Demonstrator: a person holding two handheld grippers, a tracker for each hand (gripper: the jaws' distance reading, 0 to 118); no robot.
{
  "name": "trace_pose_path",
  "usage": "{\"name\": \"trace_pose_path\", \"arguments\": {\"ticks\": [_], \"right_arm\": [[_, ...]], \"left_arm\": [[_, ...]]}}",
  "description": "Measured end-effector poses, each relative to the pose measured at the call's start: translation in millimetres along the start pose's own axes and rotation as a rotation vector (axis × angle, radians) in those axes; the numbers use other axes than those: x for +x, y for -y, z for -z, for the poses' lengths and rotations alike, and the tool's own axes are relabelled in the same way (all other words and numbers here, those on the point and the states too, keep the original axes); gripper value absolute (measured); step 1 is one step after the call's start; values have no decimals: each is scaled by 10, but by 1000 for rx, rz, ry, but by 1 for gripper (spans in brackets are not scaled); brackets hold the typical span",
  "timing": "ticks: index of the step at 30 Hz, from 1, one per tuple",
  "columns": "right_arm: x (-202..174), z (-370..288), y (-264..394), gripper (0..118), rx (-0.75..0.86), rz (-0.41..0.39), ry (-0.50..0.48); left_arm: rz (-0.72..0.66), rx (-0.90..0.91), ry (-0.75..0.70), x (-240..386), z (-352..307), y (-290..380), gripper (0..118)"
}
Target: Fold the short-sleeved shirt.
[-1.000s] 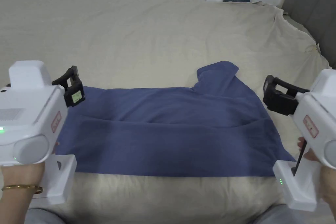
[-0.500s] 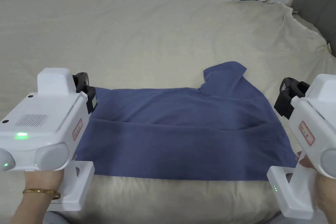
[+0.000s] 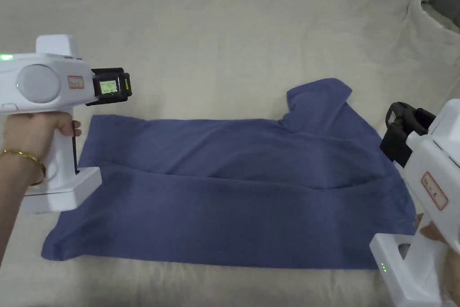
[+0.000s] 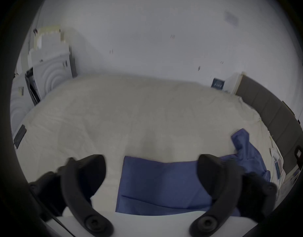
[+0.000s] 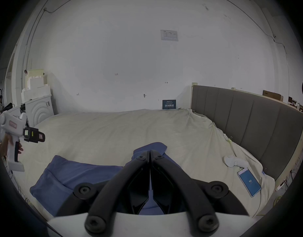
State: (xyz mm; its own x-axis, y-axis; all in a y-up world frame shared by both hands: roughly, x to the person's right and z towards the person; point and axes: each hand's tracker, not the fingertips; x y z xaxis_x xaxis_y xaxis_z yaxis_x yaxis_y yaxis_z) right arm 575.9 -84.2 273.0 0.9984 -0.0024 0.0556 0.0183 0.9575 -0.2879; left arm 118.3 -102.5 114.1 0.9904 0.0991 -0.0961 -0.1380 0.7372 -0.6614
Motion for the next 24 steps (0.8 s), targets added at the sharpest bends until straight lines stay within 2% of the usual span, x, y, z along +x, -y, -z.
{"name": "trace_pose_path", "arguments": {"ticks": [5, 7, 12, 15, 16, 17, 18, 19, 21, 24], "right_arm": [[-20, 225, 0, 0, -42, 1, -4], [-37, 310, 21, 0, -62, -3, 0], [-57, 463, 93, 0, -108, -36, 6], [-55, 522, 132, 0, -130, -44, 14], [-57, 538, 143, 0, -136, -44, 17], [-45, 554, 153, 0, -142, -43, 18], [-45, 568, 161, 0, -148, -40, 20], [-46, 577, 165, 0, -152, -36, 21], [-40, 583, 163, 0, -154, -32, 21], [-48, 578, 127, 0, -151, -34, 18]], "left_arm": [[0, -268, -106, -198, 702, -158, 113], [23, -320, -144, -248, 955, -130, 109], [-55, -355, -162, -351, 1330, -96, 86], [-37, -376, -153, -360, 1467, -74, 71], [-21, -382, -153, -349, 1493, -60, 71], [-14, -389, -143, -344, 1515, -47, 55], [-12, -403, -132, -343, 1525, -16, 28], [-19, -412, -103, -339, 1525, 8, 15], [-32, -394, -100, -324, 1519, 30, 1], [-36, -369, -95, -319, 1444, 35, 0]]}}
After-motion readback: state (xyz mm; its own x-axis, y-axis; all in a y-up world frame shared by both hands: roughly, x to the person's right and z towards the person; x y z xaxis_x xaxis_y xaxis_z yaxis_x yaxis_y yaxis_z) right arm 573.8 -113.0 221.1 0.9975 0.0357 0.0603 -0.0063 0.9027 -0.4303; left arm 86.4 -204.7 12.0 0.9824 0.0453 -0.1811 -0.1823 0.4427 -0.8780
